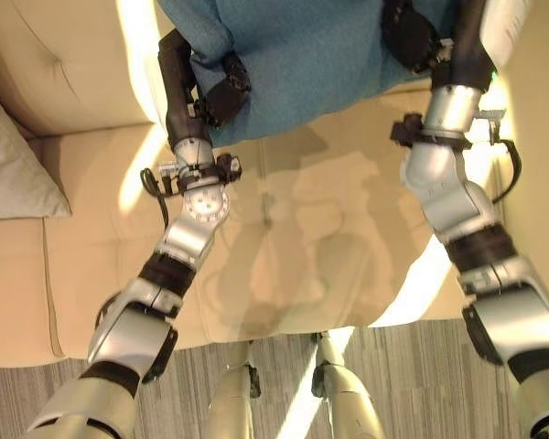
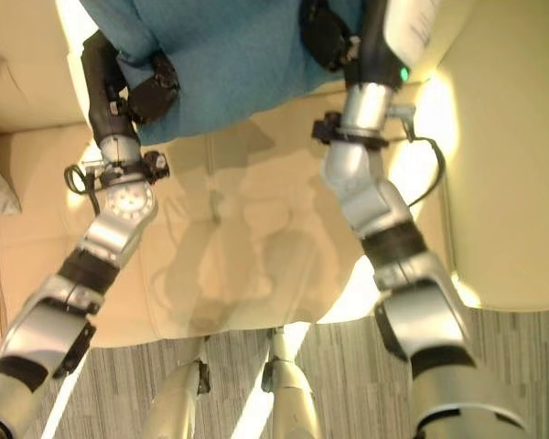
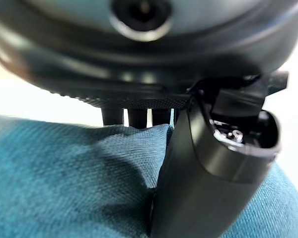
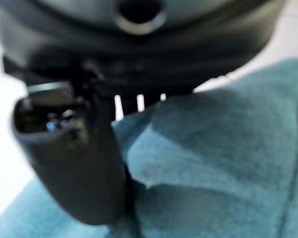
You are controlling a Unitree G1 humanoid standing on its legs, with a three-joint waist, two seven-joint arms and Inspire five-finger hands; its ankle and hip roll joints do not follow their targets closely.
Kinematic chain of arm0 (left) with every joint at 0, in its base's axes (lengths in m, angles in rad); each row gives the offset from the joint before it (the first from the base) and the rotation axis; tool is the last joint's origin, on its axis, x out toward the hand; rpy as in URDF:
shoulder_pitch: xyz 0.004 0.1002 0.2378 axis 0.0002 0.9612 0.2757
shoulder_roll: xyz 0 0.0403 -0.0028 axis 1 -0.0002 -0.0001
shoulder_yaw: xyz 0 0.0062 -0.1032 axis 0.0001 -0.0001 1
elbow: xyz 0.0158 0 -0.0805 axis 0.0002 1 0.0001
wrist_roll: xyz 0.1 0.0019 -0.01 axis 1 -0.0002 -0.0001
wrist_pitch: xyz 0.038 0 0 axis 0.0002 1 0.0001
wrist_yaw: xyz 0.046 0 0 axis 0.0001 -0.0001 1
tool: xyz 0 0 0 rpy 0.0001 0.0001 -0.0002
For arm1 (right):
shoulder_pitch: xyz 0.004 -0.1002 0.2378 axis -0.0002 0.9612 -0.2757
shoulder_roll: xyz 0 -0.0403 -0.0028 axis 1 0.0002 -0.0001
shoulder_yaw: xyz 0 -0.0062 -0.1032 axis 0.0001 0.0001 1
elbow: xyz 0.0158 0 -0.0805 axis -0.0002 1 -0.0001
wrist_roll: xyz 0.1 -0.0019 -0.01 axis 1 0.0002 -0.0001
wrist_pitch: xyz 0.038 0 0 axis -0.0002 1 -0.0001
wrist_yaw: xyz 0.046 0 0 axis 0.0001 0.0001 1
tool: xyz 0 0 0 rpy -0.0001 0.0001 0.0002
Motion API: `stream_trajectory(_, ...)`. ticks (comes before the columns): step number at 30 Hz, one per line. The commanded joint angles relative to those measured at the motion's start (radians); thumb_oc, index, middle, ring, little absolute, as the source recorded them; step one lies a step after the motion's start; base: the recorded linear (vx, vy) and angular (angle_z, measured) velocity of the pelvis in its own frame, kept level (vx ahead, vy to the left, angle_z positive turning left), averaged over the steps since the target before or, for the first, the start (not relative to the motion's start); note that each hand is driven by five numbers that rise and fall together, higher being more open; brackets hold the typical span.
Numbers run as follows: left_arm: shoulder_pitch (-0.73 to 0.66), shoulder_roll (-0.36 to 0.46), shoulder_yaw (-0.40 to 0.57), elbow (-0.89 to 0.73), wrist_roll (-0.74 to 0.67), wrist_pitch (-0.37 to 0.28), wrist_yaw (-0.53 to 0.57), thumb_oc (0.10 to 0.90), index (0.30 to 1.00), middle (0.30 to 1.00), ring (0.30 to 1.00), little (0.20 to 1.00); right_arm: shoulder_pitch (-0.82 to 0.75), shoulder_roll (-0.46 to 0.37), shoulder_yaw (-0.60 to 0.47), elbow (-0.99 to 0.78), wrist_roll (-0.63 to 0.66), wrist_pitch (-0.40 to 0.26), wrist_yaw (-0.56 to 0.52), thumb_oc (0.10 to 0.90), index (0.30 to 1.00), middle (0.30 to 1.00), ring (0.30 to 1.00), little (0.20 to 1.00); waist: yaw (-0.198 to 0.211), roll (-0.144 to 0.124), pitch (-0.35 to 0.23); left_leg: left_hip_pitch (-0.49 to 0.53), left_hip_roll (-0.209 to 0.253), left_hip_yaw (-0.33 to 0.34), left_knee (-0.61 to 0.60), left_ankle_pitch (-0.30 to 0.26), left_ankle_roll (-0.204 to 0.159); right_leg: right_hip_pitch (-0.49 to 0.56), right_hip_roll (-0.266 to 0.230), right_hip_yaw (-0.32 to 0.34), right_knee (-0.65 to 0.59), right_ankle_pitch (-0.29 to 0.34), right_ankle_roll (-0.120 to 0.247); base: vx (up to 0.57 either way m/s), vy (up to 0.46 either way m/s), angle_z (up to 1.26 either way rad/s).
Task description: Pick up all the scattered cushions and arrange them neatly on the sofa.
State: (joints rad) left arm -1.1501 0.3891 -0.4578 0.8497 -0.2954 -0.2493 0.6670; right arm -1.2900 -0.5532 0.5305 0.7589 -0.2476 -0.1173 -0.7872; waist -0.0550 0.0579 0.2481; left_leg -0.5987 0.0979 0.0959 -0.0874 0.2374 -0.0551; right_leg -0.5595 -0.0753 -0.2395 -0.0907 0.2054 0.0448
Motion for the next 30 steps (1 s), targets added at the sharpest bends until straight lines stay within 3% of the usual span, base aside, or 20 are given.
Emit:
stream_trajectory(1, -0.166, 0.060, -0.058, -0.167, 0.010, -0.078, -0.060, 0.400, 0.300, 0.300, 0.300, 0.300, -0.004, 0.028, -0.033, -0.237, 0.029, -0.027, 0.004, 0.400, 0.300, 0.300, 0.300, 0.300, 0.008, -0.043, -0.110, 0.025, -0.016, -0.025, 0.000, -0.088, -0.053, -0.012, -0.026, 0.052, 0.003, -0.127, 0.112, 0.00, 0.000, 0.00)
stream_trajectory(6, -0.286, 0.116, -0.110, 0.016, 0.016, -0.037, -0.107, 0.400, 0.300, 0.300, 0.300, 0.300, -0.109, 0.049, 0.073, -0.062, 0.101, -0.021, 0.095, 0.400, 0.300, 0.300, 0.300, 0.300, 0.007, -0.030, -0.092, -0.016, -0.021, -0.028, 0.000, -0.077, -0.057, -0.060, -0.029, 0.055, 0.003, -0.112, 0.116, 0.00, 0.024, -0.03)
stream_trajectory(8, -0.293, 0.124, -0.115, 0.051, -0.013, -0.039, -0.128, 0.541, 0.512, 0.512, 0.512, 0.512, -0.123, 0.057, 0.114, -0.015, 0.127, -0.014, 0.142, 0.400, 0.300, 0.300, 0.300, 0.300, 0.008, -0.029, -0.089, -0.028, -0.024, -0.027, 0.000, -0.073, -0.057, -0.073, -0.028, 0.058, 0.003, -0.109, 0.115, 0.00, 0.013, -0.02)
stream_trajectory(9, -0.285, 0.128, -0.115, 0.064, -0.019, -0.035, -0.137, 0.739, 0.808, 0.808, 0.808, 0.808, -0.119, 0.060, 0.129, 0.010, 0.141, -0.014, 0.162, 0.449, 0.373, 0.373, 0.373, 0.373, 0.008, -0.028, -0.087, -0.034, -0.024, -0.027, 0.000, -0.071, -0.058, -0.078, -0.028, 0.056, 0.003, -0.107, 0.115, 0.00, 0.010, -0.04)
stream_trajectory(10, -0.270, 0.130, -0.112, 0.068, -0.032, -0.032, -0.148, 0.800, 0.900, 0.900, 0.900, 0.900, -0.109, 0.066, 0.133, 0.023, 0.170, -0.016, 0.187, 0.533, 0.500, 0.500, 0.500, 0.500, 0.009, -0.028, -0.083, -0.038, -0.027, -0.028, 0.000, -0.070, -0.059, -0.082, -0.028, 0.055, 0.003, -0.105, 0.116, 0.00, 0.000, 0.00)
stream_trajectory(11, -0.244, 0.131, -0.105, 0.068, -0.039, -0.027, -0.163, 0.800, 0.900, 0.900, 0.900, 0.900, -0.094, 0.058, 0.141, 0.032, 0.176, -0.014, 0.209, 0.800, 0.900, 0.900, 0.900, 0.900, 0.010, -0.028, -0.078, -0.041, -0.030, -0.031, 0.000, -0.068, -0.060, -0.085, -0.028, 0.056, 0.003, -0.104, 0.115, 0.00, 0.000, 0.00)
stream_trajectory(22, -0.061, 0.143, -0.018, -0.045, -0.073, -0.048, -0.187, 0.800, 0.900, 0.900, 0.900, 0.900, 0.022, -0.021, 0.056, -0.034, 0.164, -0.016, 0.211, 0.800, 0.900, 0.900, 0.900, 0.900, 0.016, -0.027, -0.067, -0.054, -0.037, -0.038, 0.000, -0.068, -0.061, -0.098, -0.031, 0.051, 0.003, -0.103, 0.115, 0.00, -0.002, 0.01)
stream_trajectory(26, 0.040, 0.165, 0.026, -0.127, -0.046, -0.053, -0.192, 0.800, 0.900, 0.900, 0.900, 0.900, 0.076, -0.084, 0.021, -0.058, 0.146, -0.016, 0.214, 0.800, 0.900, 0.900, 0.900, 0.900, 0.019, -0.033, -0.070, -0.044, -0.036, -0.039, 0.000, -0.071, -0.063, -0.088, -0.030, 0.048, 0.003, -0.106, 0.115, -0.01, -0.023, 0.03)
stream_trajectory(30, 0.237, 0.196, 0.140, -0.193, -0.075, -0.065, -0.228, 0.800, 0.900, 0.900, 0.900, 0.900, 0.247, -0.187, -0.112, -0.112, 0.160, -0.027, 0.219, 0.800, 0.900, 0.900, 0.900, 0.900, 0.021, -0.045, -0.079, -0.017, -0.035, -0.038, 0.000, -0.077, -0.066, -0.059, -0.029, 0.040, 0.003, -0.114, 0.114, 0.00, -0.036, 0.04)
